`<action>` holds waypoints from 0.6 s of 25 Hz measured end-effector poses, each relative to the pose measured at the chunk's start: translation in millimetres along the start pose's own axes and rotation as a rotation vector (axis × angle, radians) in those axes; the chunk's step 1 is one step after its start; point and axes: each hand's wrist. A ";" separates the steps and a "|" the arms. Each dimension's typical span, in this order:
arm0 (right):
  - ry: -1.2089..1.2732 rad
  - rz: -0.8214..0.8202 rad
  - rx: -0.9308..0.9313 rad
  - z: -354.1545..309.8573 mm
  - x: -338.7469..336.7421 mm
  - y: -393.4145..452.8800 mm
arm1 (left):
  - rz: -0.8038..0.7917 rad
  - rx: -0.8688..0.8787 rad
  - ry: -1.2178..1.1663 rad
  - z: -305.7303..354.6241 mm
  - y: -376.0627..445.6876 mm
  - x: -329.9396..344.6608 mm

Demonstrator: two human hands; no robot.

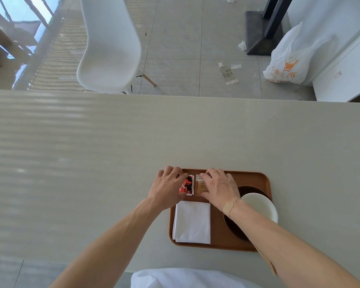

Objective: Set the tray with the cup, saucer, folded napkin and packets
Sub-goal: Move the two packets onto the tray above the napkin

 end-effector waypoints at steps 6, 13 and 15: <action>-0.010 0.006 0.000 -0.8 0.5 -0.4 | 0.006 -0.002 -0.013 -0.2 -0.2 0.7; -0.004 0.009 0.000 -0.4 0.1 -1.1 | 0.005 -0.006 -0.014 -1.3 -0.3 2.0; -0.004 0.004 0.000 -0.5 0.2 -0.8 | 0.008 -0.002 -0.017 -1.8 -0.9 2.5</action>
Point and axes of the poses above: each hand's wrist, its own y-axis towards the middle knuckle, its own x-axis out of the palm, z = x × y, and after that the axes turned 12 degrees about -y, right-handed
